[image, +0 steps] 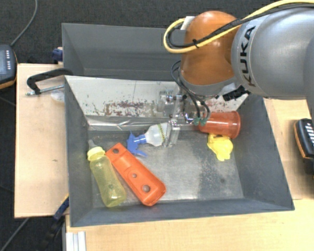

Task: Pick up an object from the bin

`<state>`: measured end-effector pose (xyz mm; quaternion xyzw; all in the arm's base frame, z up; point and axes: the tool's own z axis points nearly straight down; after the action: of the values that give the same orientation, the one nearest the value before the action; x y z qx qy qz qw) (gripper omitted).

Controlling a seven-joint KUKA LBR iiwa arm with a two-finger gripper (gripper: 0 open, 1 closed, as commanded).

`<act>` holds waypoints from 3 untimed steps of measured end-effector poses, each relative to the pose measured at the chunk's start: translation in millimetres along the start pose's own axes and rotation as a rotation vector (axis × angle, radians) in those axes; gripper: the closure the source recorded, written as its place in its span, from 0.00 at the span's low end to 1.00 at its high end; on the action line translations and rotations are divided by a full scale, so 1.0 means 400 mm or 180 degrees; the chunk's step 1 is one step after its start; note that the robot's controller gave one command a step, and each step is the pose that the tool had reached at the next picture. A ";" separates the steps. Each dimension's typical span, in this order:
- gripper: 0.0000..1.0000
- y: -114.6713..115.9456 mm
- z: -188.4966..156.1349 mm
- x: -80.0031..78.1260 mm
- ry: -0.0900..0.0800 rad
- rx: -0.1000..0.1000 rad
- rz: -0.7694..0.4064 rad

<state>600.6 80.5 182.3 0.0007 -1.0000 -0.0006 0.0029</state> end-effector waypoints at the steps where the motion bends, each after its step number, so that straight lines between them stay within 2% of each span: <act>1: 0.00 -0.001 -0.013 -0.004 -0.0027 -0.0002 0.0004; 2: 0.00 0.008 0.102 0.003 -0.0035 -0.0003 -0.0217; 3: 0.00 0.013 0.202 0.011 -0.0024 -0.0002 -0.0716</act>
Offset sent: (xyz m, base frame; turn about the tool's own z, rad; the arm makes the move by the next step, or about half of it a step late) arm -0.0097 0.0063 -0.1123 -0.1615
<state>595.5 85.8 101.5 0.1129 -0.9936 -0.0012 -0.0009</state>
